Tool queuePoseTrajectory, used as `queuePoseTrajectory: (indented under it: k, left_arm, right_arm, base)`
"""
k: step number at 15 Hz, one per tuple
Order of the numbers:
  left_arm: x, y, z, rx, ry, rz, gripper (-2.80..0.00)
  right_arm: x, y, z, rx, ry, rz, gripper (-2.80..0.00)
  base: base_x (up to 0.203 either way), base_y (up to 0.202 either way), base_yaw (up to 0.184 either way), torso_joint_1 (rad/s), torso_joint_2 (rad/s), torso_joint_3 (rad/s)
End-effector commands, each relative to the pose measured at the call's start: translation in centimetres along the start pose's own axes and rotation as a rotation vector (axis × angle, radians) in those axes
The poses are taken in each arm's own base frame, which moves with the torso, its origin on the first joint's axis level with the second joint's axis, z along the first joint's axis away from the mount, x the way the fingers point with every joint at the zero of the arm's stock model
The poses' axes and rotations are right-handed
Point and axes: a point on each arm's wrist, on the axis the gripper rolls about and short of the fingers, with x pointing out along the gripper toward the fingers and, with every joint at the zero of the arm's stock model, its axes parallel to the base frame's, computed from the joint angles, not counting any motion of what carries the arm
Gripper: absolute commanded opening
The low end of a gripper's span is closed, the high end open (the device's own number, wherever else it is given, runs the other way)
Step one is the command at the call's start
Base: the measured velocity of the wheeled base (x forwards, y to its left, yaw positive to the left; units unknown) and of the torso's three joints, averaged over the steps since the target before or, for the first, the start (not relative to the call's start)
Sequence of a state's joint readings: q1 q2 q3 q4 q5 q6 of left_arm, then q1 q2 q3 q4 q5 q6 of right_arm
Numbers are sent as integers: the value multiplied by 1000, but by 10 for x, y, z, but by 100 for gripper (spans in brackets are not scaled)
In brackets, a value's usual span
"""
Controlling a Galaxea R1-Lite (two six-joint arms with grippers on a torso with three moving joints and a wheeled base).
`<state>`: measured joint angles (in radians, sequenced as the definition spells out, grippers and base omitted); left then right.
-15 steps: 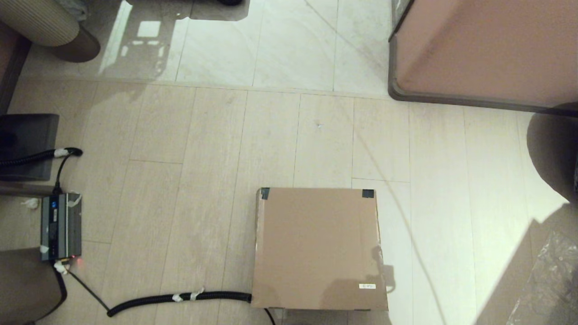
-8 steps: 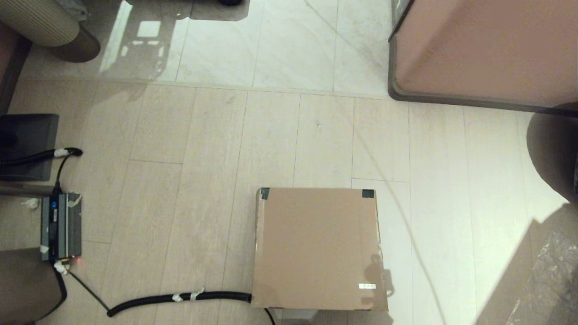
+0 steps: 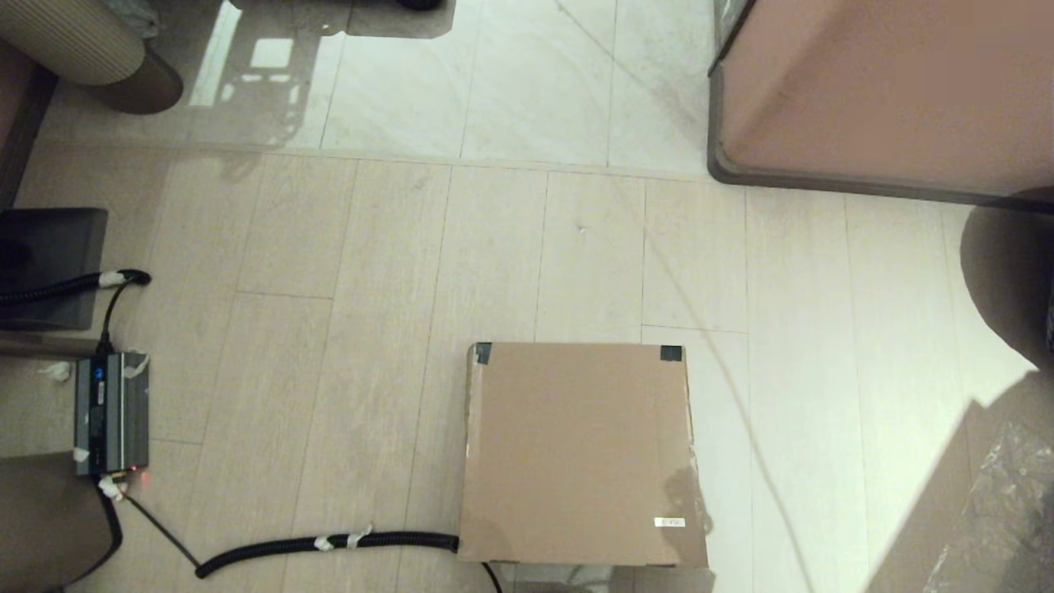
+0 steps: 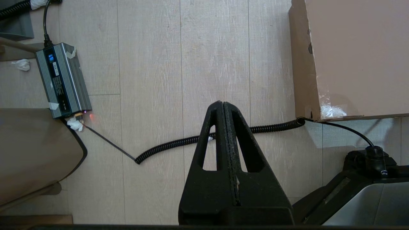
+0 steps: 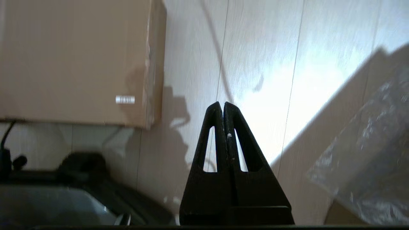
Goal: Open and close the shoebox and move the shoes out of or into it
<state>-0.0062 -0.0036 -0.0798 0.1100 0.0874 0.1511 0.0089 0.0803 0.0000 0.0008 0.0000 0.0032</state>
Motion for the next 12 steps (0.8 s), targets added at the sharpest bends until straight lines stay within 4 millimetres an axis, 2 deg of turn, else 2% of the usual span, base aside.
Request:
queuePoseTrajectory:
  k: [1, 12]
  left_arm:
    - [0, 0, 0, 1, 1, 1, -280]
    - [0, 0, 0, 1, 1, 1, -280]
  right_arm:
    - [-6, 0, -2, 3, -79, -6, -280]
    - [-6, -1, -2, 109, -87, -36, -280]
  base:
    - [0, 0, 0, 0, 0, 0]
    - [0, 0, 0, 0, 0, 0]
